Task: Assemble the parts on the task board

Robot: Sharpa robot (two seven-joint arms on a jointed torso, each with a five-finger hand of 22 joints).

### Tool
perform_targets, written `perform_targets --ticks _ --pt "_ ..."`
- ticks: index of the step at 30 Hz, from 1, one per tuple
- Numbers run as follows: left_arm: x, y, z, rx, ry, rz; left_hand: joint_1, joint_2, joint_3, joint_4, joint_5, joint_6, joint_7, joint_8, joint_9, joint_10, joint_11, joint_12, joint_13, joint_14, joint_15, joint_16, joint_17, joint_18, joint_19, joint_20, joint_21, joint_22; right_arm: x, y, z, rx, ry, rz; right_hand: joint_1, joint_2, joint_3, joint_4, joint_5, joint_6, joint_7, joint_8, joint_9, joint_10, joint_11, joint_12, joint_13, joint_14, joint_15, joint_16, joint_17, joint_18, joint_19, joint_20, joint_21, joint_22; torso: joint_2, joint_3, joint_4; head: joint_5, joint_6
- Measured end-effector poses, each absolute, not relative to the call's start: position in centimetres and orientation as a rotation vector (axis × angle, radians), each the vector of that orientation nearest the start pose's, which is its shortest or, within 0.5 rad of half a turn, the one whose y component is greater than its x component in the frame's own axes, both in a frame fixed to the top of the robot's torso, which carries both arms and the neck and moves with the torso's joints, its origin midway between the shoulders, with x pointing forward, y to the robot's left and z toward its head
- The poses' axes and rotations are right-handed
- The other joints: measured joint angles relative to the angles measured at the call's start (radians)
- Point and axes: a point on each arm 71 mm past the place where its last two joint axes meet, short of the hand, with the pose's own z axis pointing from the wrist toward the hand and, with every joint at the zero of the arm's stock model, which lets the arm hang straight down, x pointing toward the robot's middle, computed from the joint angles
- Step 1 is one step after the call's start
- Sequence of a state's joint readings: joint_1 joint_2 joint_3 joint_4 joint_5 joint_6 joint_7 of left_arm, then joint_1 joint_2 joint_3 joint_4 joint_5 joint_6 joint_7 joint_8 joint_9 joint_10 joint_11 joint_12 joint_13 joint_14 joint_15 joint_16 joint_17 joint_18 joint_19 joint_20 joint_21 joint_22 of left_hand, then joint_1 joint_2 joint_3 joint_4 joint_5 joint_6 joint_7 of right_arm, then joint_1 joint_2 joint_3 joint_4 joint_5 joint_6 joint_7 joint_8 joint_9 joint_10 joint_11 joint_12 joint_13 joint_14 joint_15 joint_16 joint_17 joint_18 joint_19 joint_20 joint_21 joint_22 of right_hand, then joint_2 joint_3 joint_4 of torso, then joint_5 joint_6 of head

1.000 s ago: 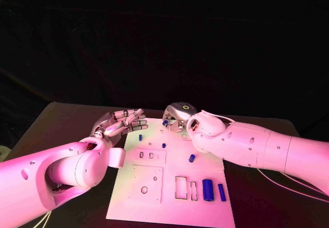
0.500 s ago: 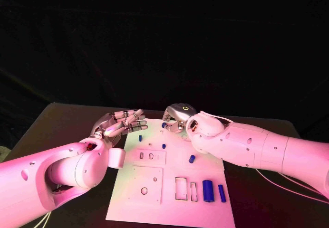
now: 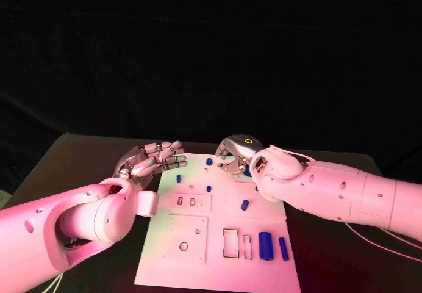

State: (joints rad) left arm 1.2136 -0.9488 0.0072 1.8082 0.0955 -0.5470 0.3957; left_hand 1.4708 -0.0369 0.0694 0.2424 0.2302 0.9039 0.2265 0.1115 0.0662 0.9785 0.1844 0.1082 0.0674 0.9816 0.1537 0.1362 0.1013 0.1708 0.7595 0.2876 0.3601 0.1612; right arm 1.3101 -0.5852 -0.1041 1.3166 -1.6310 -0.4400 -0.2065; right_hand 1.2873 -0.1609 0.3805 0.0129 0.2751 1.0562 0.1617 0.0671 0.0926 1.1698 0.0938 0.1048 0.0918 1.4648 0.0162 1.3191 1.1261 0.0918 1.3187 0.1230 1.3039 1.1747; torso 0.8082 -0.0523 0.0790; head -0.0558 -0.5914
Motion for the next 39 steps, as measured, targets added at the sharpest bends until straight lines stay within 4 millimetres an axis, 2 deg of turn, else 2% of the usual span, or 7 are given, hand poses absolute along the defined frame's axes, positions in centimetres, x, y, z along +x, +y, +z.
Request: perform_targets --ticks 3,6,9,12,15,22,39 --pt "44.5 19.4 -13.8 -1.224 1.321 -1.536 0.0 0.0 0.001 -0.001 0.0 0.0 0.0 0.0 0.0 0.0 0.0 0.0 0.0 0.0 0.0 0.0 0.0 0.0 0.0 0.0 0.0 0.0 52.2 -14.8 -14.6 -0.265 1.434 0.525 -0.002 -0.002 -0.009 0.009 0.0 0.004 -0.004 0.0 0.001 0.078 -0.015 0.035 0.017 0.001 -0.012 0.013 0.015 0.0 0.01 -0.01 0.015 0.018 -0.001 0.0013 -0.0034 -0.003 0.001" --pt "44.6 19.4 -13.8 -1.224 1.322 -1.537 0.0 0.0 0.003 -0.003 0.0 0.0 0.0 -0.004 0.0 0.0 0.0 0.0 0.0 0.0 0.0 0.0 0.0 0.0 0.0 0.0 0.0 0.0 51.5 -17.1 -14.1 -0.222 1.431 0.522 -0.014 -0.025 -0.028 0.021 0.002 0.005 -0.016 0.002 0.002 0.162 -0.037 0.082 0.046 0.002 -0.029 0.025 0.034 0.0 0.025 -0.025 0.031 0.043 -0.001 0.0033 -0.0077 -0.005 0.003" --pt "44.7 19.5 -13.8 -1.224 1.321 -1.536 0.0 0.0 0.003 -0.003 0.0 0.0 0.0 -0.004 0.0 0.0 0.0 0.0 0.0 0.0 0.0 0.0 0.0 0.0 0.0 0.0 0.0 0.0 51.1 -19.1 -13.9 -0.171 1.447 0.517 -0.012 -0.049 -0.076 0.031 0.022 -0.008 -0.032 0.004 0.003 0.217 -0.054 0.151 0.104 0.002 -0.045 0.048 0.066 -0.001 0.043 -0.043 0.052 0.074 -0.002 0.0058 -0.0121 -0.006 0.004" --pt "44.8 19.6 -13.8 -1.223 1.32 -1.535 0.0 0.0 0.003 -0.003 0.0 0.0 0.0 -0.004 0.0 0.0 0.0 0.0 0.0 0.0 0.0 0.0 0.0 0.0 0.0 0.0 0.0 0.0 51.1 -20.4 -13.9 -0.121 1.476 0.512 -0.002 -0.054 -0.151 0.044 0.051 -0.04 -0.037 0.011 0.006 0.211 -0.061 0.28 0.23 0.002 -0.046 0.088 0.128 -0.016 0.07 -0.048 0.077 0.113 -0.002 0.0081 -0.0161 -0.007 0.005" --pt "44.8 19.7 -13.8 -1.22 1.32 -1.535 0.0 0.0 0.003 -0.003 0.0 0.0 0.0 -0.004 0.0 0.0 0.0 0.0 0.0 0.0 0.0 0.0 0.0 0.0 0.0 0.0 0.0 0.0 51.3 -21.6 -14.1 -0.075 1.514 0.5 0.039 -0.027 -0.256 0.084 0.064 -0.075 -0.036 0.04 0.018 0.135 -0.054 0.604 0.569 0.002 -0.046 0.129 0.177 -0.016 0.086 -0.042 0.096 0.133 -0.002 0.0101 -0.0187 -0.008 0.005" --pt "44.9 19.8 -13.9 -1.215 1.323 -1.536 0.0 0.0 0.003 -0.003 0.0 0.0 0.0 -0.004 0.0 0.0 0.0 0.0 0.0 0.0 0.0 0.0 0.0 0.0 0.0 0.0 0.0 0.0 51.7 -22.6 -14.6 -0.029 1.595 0.472 0.077 0.0 -0.336 0.159 0.076 -0.117 -0.019 0.088 0.037 0.183 -0.04 1.071 1.049 -0.001 -0.041 0.185 0.182 -0.031 0.107 -0.028 0.116 0.133 -0.001 0.0113 -0.0198 -0.01 0.001" --pt "44.9 19.8 -13.9 -1.212 1.332 -1.538 0.0 0.0 0.003 -0.003 0.0 0.0 0.0 -0.004 0.0 0.0 0.0 0.0 0.0 0.0 0.0 0.0 0.0 0.0 0.0 0.0 0.0 0.0 52.9 -22.2 -15.4 -0.028 1.665 0.432 0.091 0.004 -0.371 0.2 0.085 -0.129 -0.017 0.114 0.047 0.218 -0.034 1.204 1.189 0.0 -0.032 0.207 0.182 -0.031 0.125 -0.025 0.134 0.133 -0.001 0.0094 -0.0174 -0.014 -0.002"
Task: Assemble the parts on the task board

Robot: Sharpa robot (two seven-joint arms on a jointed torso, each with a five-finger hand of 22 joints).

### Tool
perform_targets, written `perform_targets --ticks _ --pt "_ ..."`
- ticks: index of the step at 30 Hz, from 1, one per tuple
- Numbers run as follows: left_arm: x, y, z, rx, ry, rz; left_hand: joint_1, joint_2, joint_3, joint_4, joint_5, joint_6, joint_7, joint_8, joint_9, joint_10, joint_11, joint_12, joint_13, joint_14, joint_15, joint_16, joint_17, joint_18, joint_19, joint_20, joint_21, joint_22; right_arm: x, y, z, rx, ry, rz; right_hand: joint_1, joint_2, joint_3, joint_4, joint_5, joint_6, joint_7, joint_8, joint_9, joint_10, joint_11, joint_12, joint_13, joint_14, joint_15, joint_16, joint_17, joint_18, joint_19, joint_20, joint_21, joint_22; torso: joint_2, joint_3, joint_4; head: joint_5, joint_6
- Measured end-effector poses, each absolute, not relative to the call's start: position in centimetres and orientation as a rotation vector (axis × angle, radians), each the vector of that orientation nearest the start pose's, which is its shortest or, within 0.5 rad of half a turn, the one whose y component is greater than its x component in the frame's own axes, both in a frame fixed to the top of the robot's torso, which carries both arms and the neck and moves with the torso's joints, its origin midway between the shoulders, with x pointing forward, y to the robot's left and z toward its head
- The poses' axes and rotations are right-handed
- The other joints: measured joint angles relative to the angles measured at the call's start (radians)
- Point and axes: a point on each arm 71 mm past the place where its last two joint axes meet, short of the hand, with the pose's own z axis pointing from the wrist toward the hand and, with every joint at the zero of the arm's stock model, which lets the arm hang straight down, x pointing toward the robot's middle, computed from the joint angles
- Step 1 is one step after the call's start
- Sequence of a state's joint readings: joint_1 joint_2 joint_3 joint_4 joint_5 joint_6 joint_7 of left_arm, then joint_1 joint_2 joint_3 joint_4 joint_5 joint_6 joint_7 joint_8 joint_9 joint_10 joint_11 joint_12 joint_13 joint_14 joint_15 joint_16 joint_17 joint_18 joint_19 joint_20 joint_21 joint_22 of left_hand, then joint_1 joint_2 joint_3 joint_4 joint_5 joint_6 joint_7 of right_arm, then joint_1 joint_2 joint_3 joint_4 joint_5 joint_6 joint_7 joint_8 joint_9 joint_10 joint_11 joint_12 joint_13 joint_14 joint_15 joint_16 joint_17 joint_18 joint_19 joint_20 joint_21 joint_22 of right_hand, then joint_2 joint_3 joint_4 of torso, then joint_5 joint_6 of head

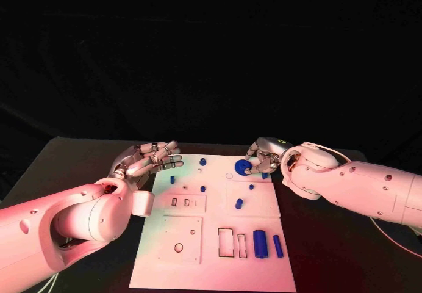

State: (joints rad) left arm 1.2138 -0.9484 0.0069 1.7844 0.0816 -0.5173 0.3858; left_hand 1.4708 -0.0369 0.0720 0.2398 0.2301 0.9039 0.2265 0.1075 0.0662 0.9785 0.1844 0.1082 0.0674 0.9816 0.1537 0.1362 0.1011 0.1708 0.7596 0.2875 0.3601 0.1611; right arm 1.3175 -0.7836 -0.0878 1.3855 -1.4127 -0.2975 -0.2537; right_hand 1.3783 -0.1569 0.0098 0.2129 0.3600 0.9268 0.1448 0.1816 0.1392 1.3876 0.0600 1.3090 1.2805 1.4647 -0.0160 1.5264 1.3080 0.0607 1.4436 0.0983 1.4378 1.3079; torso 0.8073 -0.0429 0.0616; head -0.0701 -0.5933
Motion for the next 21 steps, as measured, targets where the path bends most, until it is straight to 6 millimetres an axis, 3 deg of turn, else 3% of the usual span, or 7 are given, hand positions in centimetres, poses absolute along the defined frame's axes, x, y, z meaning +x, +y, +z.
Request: perform_targets --ticks 14,16,21 --pt "44.98 19.79 -13.95 -1.213 1.336 -1.536 0.0 0.0 0.0 0.0 0.0 0.0 0.0 0.0 0.0 0.0 0.0 0.0 0.0 0.0 0.0 0.0 0.0 0.0 0.0 0.0 0.0 0.0 53.24 -21.76 -15.56 -0.029 1.673 0.432 0.012 0.012 -0.001 0.012 0.012 0.004 -0.004 0.02 0.007 0.026 -0.001 0.043 0.028 0.0 0.0 0.012 0.0 0.0 0.009 -0.002 0.013 0.0 0.0 0.0001 -0.0001 0.004 -0.009" --pt "44.98 19.79 -13.96 -1.213 1.337 -1.536 0.0 0.0 0.0 0.0 0.0 0.0 0.0 0.0 0.0 0.0 0.0 0.0 0.0 0.0 0.0 0.0 0.0 0.0 0.0 0.0 0.0 0.0 53.24 -21.68 -15.59 -0.03 1.674 0.433 0.02 0.02 -0.001 0.012 0.012 0.011 -0.003 0.029 0.009 0.037 -0.005 0.062 0.028 0.0 0.0 0.018 0.0 -0.016 0.018 0.0 0.021 0.0 0.0 0.0001 -0.0005 0.004 -0.01" --pt "44.98 19.79 -13.97 -1.214 1.339 -1.536 0.0 0.0 0.0 0.0 0.0 0.0 0.0 0.0 0.0 0.0 0.0 0.0 0.0 0.0 0.0 0.0 0.0 0.0 0.0 0.0 0.0 0.001 53.26 -21.57 -15.63 -0.032 1.677 0.434 0.027 0.027 0.003 0.014 0.012 0.027 -0.009 0.039 0.012 0.052 -0.005 0.085 0.028 0.0 0.0 0.021 0.0 -0.015 0.018 0.0 0.025 0.0 -0.001 0.0 -0.0004 0.003 -0.011"
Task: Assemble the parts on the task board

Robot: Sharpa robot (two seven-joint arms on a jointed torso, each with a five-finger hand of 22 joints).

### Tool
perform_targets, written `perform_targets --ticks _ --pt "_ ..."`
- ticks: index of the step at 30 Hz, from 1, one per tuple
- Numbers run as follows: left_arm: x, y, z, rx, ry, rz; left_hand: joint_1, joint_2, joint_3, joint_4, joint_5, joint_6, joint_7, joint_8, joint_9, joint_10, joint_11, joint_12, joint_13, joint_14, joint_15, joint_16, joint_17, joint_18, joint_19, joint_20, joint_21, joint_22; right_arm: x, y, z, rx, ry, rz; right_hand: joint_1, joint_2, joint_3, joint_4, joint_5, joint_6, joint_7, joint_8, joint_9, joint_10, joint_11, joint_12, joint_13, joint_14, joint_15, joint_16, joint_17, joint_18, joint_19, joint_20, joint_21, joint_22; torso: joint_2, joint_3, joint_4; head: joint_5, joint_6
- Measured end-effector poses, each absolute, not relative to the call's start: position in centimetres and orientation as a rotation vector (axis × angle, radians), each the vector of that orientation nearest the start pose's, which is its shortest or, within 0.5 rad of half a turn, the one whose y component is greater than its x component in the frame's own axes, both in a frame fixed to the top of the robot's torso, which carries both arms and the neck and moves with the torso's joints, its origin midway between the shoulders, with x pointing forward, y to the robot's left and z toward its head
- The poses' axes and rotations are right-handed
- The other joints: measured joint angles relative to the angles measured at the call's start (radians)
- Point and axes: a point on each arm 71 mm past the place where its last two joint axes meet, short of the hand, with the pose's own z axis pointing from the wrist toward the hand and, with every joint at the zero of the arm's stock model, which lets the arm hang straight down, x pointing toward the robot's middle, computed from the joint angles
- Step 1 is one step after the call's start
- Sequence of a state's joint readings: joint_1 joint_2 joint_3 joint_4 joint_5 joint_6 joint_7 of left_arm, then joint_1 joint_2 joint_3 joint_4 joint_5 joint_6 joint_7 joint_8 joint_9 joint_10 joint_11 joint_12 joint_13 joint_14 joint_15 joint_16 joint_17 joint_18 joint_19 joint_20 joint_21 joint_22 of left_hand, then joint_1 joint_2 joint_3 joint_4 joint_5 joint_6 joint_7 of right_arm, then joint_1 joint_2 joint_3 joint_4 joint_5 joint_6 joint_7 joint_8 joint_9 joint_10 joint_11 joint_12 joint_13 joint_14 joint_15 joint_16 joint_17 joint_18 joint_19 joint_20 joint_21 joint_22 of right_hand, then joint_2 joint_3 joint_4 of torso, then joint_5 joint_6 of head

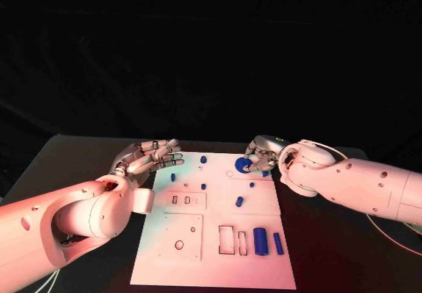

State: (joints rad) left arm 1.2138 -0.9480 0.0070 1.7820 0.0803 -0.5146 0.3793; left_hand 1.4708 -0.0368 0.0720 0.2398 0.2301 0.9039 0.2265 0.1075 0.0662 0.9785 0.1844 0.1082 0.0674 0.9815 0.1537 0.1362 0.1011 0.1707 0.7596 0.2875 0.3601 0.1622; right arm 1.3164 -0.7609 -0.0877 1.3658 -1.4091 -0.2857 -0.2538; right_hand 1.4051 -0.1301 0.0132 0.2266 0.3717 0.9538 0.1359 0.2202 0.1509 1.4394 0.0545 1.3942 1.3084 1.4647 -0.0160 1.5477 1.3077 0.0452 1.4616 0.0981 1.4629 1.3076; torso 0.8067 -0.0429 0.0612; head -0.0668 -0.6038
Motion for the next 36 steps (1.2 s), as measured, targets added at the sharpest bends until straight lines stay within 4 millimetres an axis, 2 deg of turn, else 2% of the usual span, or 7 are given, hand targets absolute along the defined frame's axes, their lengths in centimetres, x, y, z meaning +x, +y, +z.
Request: perform_targets --ticks 9,18,22,28,29,36 --pt "45.0 19.8 -14.0 -1.215 1.342 -1.535 0.0 0.0 0.0 0.0 0.0 0.0 0.0 0.0 0.0 0.0 0.0 -0.004 0.0 0.0 0.0 -0.004 0.0 0.0 0.0 0.0 0.004 0.0 53.3 -21.3 -15.6 -0.04 1.678 0.435 0.013 0.013 0.015 -0.002 0.0 0.027 -0.005 0.007 0.003 0.018 -0.007 0.029 0.0 0.0 0.0 0.005 0.0 0.0 0.0 0.0 0.015 0.0 0.0 -0.0005 0.0011 -0.001 -0.003" --pt "45.0 19.8 -14.0 -1.216 1.344 -1.536 0.0 0.0 0.0 0.0 0.0 0.0 0.0 0.0 0.0 0.0 0.0 -0.004 0.0 0.0 0.0 -0.004 0.0 0.0 0.0 0.0 0.004 0.0 53.1 -21.0 -15.7 -0.06 1.662 0.433 0.015 0.015 0.015 -0.002 0.0 0.038 -0.007 0.006 0.004 0.018 -0.007 0.046 0.0 0.0 0.0 0.005 0.0 0.0 0.003 -0.003 0.022 0.0 0.0 -0.0005 0.0012 0.0 -0.004" --pt "45.0 19.8 -14.0 -1.217 1.344 -1.535 0.0 0.0 0.0 0.0 0.0 0.0 0.0 0.0 0.0 0.0 0.0 -0.004 0.0 0.0 0.0 -0.004 0.0 0.0 0.0 0.0 0.004 0.0 52.6 -20.6 -15.6 -0.068 1.636 0.445 0.015 0.015 0.023 -0.002 0.025 0.05 -0.014 0.003 0.004 0.021 -0.011 0.053 0.0 0.0 0.0 0.009 0.0 0.0 0.003 -0.003 0.033 0.0 0.0 -0.0001 0.0012 0.001 -0.003" --pt "45.1 19.9 -14.0 -1.217 1.345 -1.534 0.0 0.0 0.0 0.0 0.0 0.0 0.0 0.0 0.0 0.0 0.0 -0.004 0.0 0.0 0.0 -0.004 0.0 0.0 0.0 0.0 0.004 0.001 51.5 -19.6 -14.8 -0.081 1.563 0.48 0.015 0.015 0.031 -0.002 0.057 0.064 -0.018 0.003 0.008 0.025 -0.014 0.053 0.0 0.004 -0.004 0.009 0.0 -0.001 0.007 -0.007 0.034 0.0 -0.001 -0.0012 0.0013 0.002 0.001" --pt "45.1 19.9 -14.0 -1.217 1.345 -1.534 0.0 0.0 0.0 0.0 0.0 0.0 0.0 0.0 0.0 0.0 0.0 -0.004 0.0 0.0 0.0 -0.004 0.0 0.0 0.0 0.0 0.004 0.001 51.3 -19.4 -14.6 -0.085 1.552 0.488 0.015 0.015 0.031 -0.002 0.058 0.064 -0.018 0.003 0.008 0.025 -0.014 0.056 0.0 0.002 -0.006 0.009 0.0 -0.01 0.007 -0.007 0.034 0.001 -0.002 -0.0012 0.0015 0.001 0.002" --pt "45.1 20.0 -14.1 -1.218 1.343 -1.531 0.004 0.004 0.003 -0.003 0.0 0.0 0.0 0.0 0.0 0.0 0.0 -0.004 0.0 0.0 0.0 -0.004 0.0 0.0 0.0 0.0 0.004 0.001 50.2 -17.1 -13.7 -0.124 1.481 0.539 0.015 0.015 0.044 -0.006 0.068 0.064 -0.018 -0.001 0.009 0.025 -0.014 0.057 0.0 0.0 -0.008 0.009 0.0 -0.01 0.003 -0.011 0.046 0.0 -0.001 -0.0012 0.0019 0.008 0.007"
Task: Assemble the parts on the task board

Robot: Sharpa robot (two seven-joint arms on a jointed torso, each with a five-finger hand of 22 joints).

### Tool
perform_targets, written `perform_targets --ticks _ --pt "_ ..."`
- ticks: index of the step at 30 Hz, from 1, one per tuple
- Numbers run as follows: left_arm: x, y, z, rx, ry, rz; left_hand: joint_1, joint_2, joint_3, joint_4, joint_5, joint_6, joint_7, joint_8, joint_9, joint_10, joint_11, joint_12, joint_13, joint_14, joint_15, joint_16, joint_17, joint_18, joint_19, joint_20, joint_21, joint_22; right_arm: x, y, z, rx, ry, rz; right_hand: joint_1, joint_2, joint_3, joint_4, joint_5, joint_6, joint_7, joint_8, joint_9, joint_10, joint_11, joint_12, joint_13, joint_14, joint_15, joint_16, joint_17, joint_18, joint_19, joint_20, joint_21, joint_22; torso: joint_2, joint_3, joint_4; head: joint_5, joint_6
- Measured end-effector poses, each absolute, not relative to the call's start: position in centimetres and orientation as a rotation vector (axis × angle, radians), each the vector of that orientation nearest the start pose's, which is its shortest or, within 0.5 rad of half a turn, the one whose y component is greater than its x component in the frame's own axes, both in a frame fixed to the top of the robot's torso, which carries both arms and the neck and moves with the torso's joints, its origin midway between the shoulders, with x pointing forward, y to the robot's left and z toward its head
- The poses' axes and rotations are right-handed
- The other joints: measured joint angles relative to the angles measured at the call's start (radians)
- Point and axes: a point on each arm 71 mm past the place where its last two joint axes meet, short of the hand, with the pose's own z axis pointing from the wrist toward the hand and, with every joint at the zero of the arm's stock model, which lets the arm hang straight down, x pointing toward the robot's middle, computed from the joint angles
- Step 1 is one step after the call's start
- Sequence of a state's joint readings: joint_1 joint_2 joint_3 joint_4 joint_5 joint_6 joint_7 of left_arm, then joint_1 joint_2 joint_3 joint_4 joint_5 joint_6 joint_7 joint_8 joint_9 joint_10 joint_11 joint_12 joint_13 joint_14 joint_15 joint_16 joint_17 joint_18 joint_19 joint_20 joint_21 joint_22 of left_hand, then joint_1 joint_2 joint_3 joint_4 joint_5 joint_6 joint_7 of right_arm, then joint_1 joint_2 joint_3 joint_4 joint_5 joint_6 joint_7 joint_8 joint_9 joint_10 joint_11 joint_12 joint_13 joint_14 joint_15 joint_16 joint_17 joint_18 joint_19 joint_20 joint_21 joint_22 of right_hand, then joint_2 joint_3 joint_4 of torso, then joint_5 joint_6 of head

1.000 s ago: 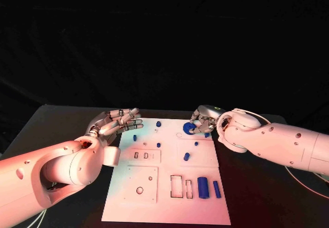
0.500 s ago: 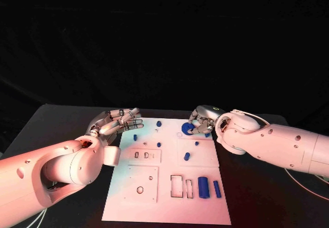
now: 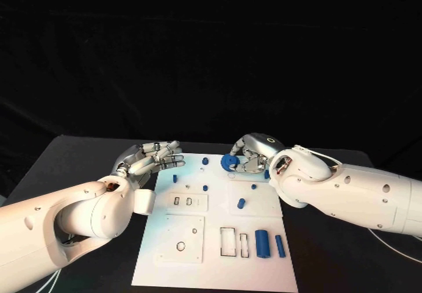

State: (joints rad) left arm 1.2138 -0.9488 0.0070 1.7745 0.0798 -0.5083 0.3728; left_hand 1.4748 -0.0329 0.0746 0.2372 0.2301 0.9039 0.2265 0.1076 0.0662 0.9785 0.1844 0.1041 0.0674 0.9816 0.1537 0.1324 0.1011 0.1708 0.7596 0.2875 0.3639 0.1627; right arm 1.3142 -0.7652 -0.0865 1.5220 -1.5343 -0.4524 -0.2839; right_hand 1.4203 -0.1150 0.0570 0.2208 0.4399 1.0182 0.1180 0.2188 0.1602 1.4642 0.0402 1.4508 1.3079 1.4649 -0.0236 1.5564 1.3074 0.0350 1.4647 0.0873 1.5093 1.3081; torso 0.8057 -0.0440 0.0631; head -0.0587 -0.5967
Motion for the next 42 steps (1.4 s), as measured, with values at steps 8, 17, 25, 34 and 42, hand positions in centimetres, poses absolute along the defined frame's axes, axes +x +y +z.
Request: perform_targets --ticks 8,17,25,34,42 --pt "45.2 20.1 -14.1 -1.219 1.342 -1.528 0.0 0.0 0.0 0.0 0.0 0.0 0.0 0.0 0.0 0.0 0.0 0.0 0.0 0.0 0.0 0.0 0.0 0.0 0.0 0.0 0.0 0.0 50.1 -13.8 -13.3 -0.169 1.437 0.581 0.004 0.004 0.007 0.002 0.0 0.0 0.0 -0.004 0.001 0.0 0.0 0.0 0.0 0.0 0.0 0.0 0.0 0.001 0.0 0.0 0.0 0.0 0.001 -0.0017 0.0012 0.003 -0.001" --pt "45.2 19.9 -14.1 -1.218 1.343 -1.532 0.004 -0.004 0.0 0.0 0.0 0.0 0.0 -0.004 0.0 0.0 0.0 0.0 0.0 0.0 0.0 0.0 0.0 0.0 0.0 0.0 0.0 0.001 51.0 -10.8 -13.7 -0.198 1.427 0.59 0.007 0.007 0.01 0.004 0.0 -0.002 0.001 -0.011 0.001 0.0 0.0 0.0 0.0 0.0 0.0 0.0 0.001 0.001 0.0 0.0 0.0 0.0 0.003 -0.0006 0.0013 0.01 -0.002" --pt "45.2 19.8 -14.1 -1.217 1.345 -1.535 0.005 -0.005 0.0 0.0 0.0 0.0 0.0 -0.004 0.0 0.0 0.0 0.0 0.0 0.0 0.0 0.0 0.0 0.0 0.0 0.0 0.0 0.001 51.3 -9.5 -14.4 -0.209 1.435 0.592 0.007 0.007 0.01 0.004 -0.001 -0.002 0.002 -0.015 0.001 0.0 0.0 0.0 0.0 0.0 0.0 0.0 0.001 0.001 0.0 0.0 0.0 0.0 0.003 0.0006 0.001 0.017 -0.009" --pt "45.2 19.6 -14.1 -1.216 1.349 -1.54 0.005 -0.005 0.0 0.0 0.0 0.0 0.0 -0.004 0.0 0.0 0.0 0.0 0.0 0.0 0.0 0.0 0.0 0.0 0.0 0.0 0.0 0.001 51.4 -8.9 -15.3 -0.214 1.455 0.589 0.007 0.007 0.015 0.004 -0.003 0.0 0.0 -0.02 0.0 0.0 0.0 0.0 0.0 0.0 0.0 0.0 0.001 0.001 0.0 0.0 0.0 0.0 0.002 0.0006 -0.0002 0.024 -0.013" --pt "45.2 19.6 -14.1 -1.216 1.351 -1.542 0.005 -0.005 0.0 0.0 0.0 0.0 0.0 -0.004 0.0 0.0 0.0 0.0 0.0 0.0 0.0 0.0 0.0 0.0 0.0 0.0 0.0 0.001 51.5 -8.6 -15.8 -0.221 1.475 0.583 0.007 0.007 0.015 0.004 -0.007 0.0 0.0 -0.023 0.0 0.0 0.0 0.0 0.0 0.0 0.0 0.0 0.0 0.001 0.0 0.0 -0.001 -0.001 0.002 0.0006 -0.0009 0.025 -0.015"
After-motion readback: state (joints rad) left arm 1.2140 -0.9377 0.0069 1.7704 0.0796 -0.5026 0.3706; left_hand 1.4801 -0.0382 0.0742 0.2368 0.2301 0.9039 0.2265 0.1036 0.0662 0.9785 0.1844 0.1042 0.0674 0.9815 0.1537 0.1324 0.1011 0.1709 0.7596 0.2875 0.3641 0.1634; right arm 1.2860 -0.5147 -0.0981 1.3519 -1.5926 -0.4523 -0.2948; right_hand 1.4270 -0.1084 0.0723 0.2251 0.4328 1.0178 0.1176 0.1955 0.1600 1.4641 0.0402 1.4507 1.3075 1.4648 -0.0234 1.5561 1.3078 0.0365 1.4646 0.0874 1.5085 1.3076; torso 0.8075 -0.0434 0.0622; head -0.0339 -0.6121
